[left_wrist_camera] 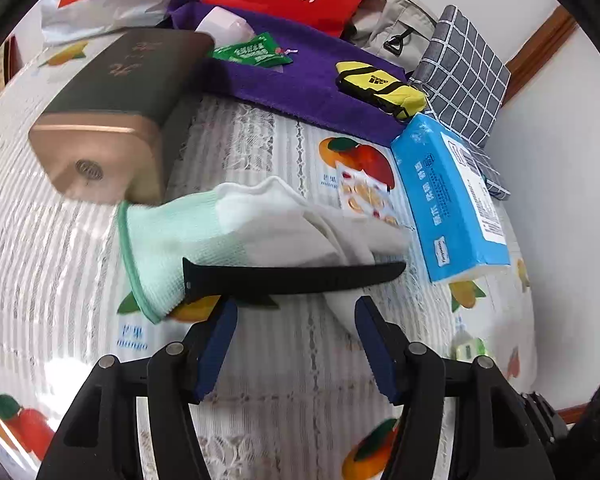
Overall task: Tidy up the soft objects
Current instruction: 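Grasp the black watch strap with the left gripper while the right gripper lifts the tissue pack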
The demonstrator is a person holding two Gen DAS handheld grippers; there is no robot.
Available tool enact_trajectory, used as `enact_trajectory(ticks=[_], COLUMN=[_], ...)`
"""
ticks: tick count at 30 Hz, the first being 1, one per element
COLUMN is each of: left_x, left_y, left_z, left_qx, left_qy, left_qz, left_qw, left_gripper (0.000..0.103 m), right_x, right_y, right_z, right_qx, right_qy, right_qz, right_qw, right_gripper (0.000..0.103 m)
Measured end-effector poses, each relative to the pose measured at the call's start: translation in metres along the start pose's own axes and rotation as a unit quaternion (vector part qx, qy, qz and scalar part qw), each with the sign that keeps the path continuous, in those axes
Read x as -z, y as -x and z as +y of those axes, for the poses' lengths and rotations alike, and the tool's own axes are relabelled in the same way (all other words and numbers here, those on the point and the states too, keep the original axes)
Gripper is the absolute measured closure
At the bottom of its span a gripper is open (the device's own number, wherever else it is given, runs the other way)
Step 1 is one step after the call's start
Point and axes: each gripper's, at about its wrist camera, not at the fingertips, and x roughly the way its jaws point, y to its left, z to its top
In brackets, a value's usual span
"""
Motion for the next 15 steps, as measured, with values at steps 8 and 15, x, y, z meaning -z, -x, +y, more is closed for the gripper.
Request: enact_trajectory(ticks=[8, 15], left_x=[0.000, -0.011], left_y=[0.031, 0.013], left_z=[0.002, -0.002], left_qx=[-0.058, -0.062], left_qy=[-0.072, -0.144], left_qz=[-0.045, -0.022], left_qw=[0.9947, 0.9874], left_gripper=[0.048, 0.048], right_x=[0.000, 0.001], right_y=[-0.002, -0.004], right_z=[-0.004, -0.003], right_qx=[-0.002, 0.002], right_qy=[-0.002, 0.006], right_qz=[-0.001, -0.001], right_qw=[1.000, 1.000], right_gripper=[0.061, 0.061])
